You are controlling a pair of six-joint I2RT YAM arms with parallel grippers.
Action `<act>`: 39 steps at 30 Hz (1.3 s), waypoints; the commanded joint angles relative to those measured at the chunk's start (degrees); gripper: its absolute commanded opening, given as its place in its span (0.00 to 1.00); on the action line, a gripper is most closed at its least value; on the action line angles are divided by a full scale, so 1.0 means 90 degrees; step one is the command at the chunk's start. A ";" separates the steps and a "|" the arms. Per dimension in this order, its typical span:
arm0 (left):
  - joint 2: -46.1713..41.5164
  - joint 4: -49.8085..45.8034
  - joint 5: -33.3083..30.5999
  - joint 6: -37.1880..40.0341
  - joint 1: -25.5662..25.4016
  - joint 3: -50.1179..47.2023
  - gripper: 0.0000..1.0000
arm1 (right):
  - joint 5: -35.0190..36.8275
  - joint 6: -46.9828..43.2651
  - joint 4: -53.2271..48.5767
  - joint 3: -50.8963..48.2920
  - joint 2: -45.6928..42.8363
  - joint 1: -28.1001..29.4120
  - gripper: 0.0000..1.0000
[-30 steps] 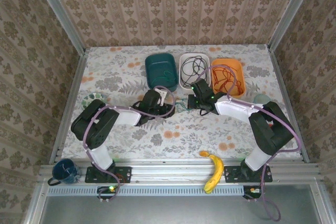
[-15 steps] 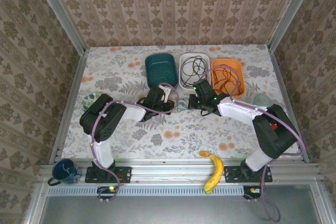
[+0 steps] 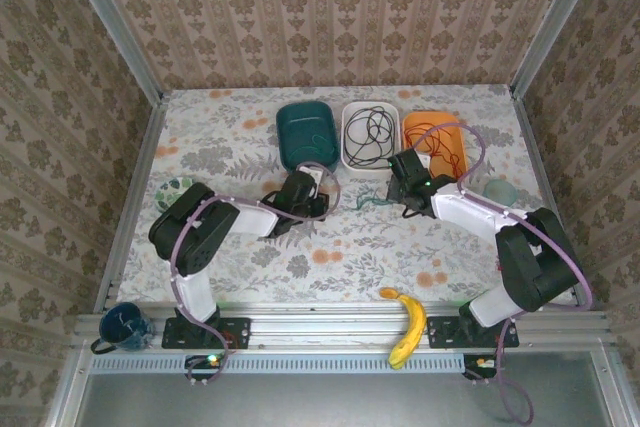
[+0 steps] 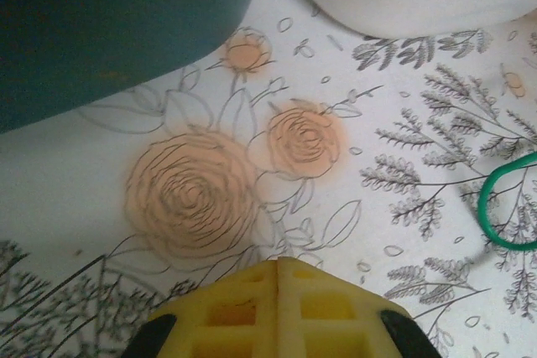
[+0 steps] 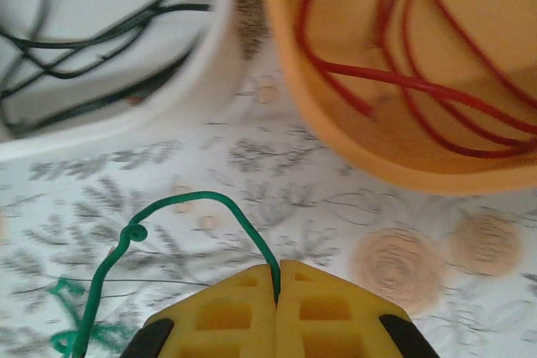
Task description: Untangle the cables
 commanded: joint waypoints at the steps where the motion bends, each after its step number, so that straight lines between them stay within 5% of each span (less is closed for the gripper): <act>1: -0.0072 -0.0819 -0.0426 -0.0118 0.0184 -0.0398 0.00 | 0.0772 -0.0196 -0.0578 0.0128 -0.0089 -0.0013 0.00; 6: -0.0340 -0.0352 0.0549 0.0247 0.0128 -0.0523 0.01 | 0.0142 -0.0291 -0.0115 -0.0080 -0.0186 -0.0013 0.00; 10: -0.0469 0.0009 0.1398 0.0411 -0.0006 -0.0371 0.33 | -0.0137 -0.0071 0.0060 -0.0163 -0.0097 -0.0012 0.00; 15: -0.0089 0.0151 0.2364 0.0461 -0.0114 0.0350 0.50 | -0.0249 0.0079 0.0072 -0.0194 -0.0025 -0.0013 0.00; 21: 0.0565 0.0072 0.3123 0.0522 -0.0290 0.1182 0.61 | -0.0266 0.0088 0.0043 -0.0230 -0.0143 -0.0018 0.00; 25: 0.0858 -0.0039 0.3009 0.0598 -0.0387 0.1542 0.63 | -0.0283 0.0098 0.0064 -0.0282 -0.0235 -0.0023 0.00; 27: 0.1003 -0.0011 0.2830 0.0532 -0.0392 0.1675 0.60 | -0.0311 0.0093 0.0085 -0.0309 -0.0251 -0.0023 0.00; 37: 0.0972 -0.0176 0.2069 0.0561 -0.0394 0.1598 0.03 | -0.0284 0.0132 0.0140 -0.0448 -0.0382 -0.0061 0.01; 39: 0.0928 -0.0083 0.2070 0.0418 -0.0349 0.1572 0.00 | -0.0298 0.0145 0.0143 -0.0467 -0.0373 -0.0062 0.00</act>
